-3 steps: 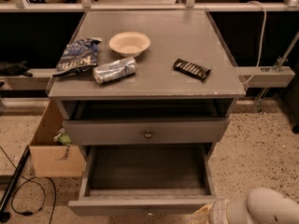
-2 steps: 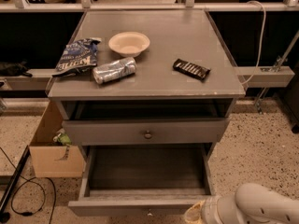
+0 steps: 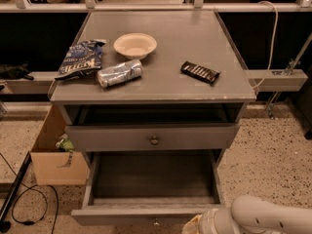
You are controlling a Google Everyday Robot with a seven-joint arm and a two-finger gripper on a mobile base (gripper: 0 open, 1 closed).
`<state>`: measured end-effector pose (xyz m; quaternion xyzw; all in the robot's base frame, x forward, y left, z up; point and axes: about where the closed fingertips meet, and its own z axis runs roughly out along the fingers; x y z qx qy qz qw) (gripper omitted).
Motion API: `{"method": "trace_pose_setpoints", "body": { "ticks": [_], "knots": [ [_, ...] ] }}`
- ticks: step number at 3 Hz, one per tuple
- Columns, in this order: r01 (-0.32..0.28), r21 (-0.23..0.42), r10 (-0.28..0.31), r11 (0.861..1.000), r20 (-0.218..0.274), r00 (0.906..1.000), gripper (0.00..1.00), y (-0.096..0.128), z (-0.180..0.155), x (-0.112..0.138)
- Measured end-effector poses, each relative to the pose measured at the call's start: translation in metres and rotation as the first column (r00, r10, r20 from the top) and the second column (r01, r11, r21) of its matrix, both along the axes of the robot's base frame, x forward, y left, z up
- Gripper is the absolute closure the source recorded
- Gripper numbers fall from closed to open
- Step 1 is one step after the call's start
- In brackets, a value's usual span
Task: Close middle drawer
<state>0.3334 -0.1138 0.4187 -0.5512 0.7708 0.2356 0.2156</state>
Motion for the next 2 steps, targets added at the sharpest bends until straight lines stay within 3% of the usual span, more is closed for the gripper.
{"method": "trace_pose_setpoints", "body": {
  "ticks": [2],
  "knots": [
    [0.000, 0.004, 0.000, 1.000, 0.000, 1.0000, 0.58, 0.0004, 0.0005, -0.0022]
  ]
}}
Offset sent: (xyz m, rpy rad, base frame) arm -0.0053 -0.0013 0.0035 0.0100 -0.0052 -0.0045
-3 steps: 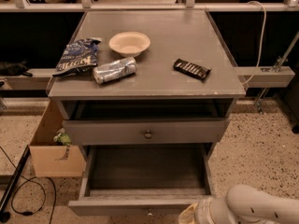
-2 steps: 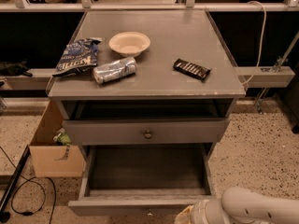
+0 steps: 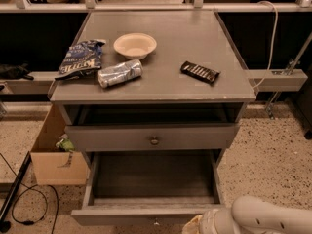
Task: Close middle drawer
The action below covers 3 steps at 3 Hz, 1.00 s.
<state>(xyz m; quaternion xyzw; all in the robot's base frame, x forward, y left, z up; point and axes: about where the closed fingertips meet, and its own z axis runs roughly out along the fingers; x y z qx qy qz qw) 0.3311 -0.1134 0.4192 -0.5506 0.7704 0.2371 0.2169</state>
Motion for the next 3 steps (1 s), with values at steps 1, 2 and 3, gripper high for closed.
{"method": "trace_pose_setpoints", "body": {
  "ticks": [1, 2, 3],
  "knots": [
    [0.009, 0.011, -0.010, 1.000, 0.022, 0.9997, 0.34, 0.001, 0.002, 0.000],
    [0.030, 0.000, -0.030, 1.000, 0.038, 0.9988, 0.04, 0.000, -0.022, 0.035],
    [0.030, -0.001, -0.030, 1.000, 0.038, 0.9988, 0.00, 0.001, -0.022, 0.029]
  ]
}}
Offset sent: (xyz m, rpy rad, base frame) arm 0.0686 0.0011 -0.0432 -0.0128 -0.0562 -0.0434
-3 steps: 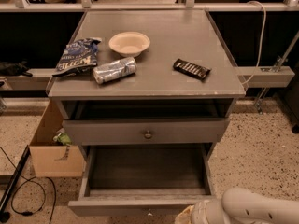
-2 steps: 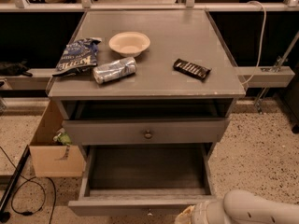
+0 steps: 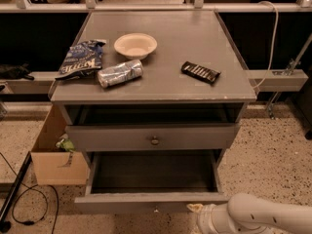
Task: Close middle drawer
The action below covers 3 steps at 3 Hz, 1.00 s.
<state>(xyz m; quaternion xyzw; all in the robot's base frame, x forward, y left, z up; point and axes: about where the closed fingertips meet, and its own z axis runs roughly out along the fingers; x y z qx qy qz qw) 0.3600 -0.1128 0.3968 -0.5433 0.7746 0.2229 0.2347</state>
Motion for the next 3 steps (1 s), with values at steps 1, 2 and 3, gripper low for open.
{"method": "trace_pose_setpoints", "body": {
  "ticks": [1, 2, 3],
  "knots": [
    [0.010, -0.029, -0.010, 1.000, 0.020, 0.9997, 0.27, -0.008, -0.016, 0.058],
    [0.027, -0.046, -0.024, 0.999, 0.059, 0.9980, 0.50, -0.015, -0.010, 0.108],
    [0.059, -0.061, -0.052, 0.996, 0.105, 0.9931, 0.73, -0.027, 0.009, 0.157]
  ]
}}
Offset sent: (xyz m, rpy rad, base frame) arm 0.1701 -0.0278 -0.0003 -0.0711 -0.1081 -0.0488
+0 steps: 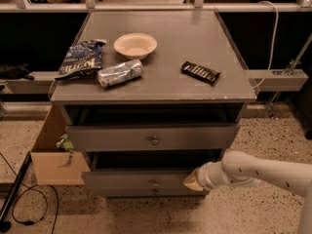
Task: Close middle drawer
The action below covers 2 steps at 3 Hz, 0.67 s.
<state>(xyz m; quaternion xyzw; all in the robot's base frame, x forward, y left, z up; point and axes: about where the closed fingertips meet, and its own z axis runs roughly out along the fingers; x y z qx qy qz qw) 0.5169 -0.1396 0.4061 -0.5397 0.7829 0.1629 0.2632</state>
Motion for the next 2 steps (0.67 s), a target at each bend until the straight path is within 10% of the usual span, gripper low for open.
{"method": "trace_pose_setpoints", "body": {
  "ticks": [1, 2],
  "knots": [
    [0.004, 0.000, -0.004, 1.000, 0.009, 1.0000, 0.96, -0.0009, 0.0021, 0.0055],
    [0.003, 0.000, -0.003, 1.000, 0.009, 1.0000, 0.00, -0.0007, 0.0020, 0.0055]
  ]
}}
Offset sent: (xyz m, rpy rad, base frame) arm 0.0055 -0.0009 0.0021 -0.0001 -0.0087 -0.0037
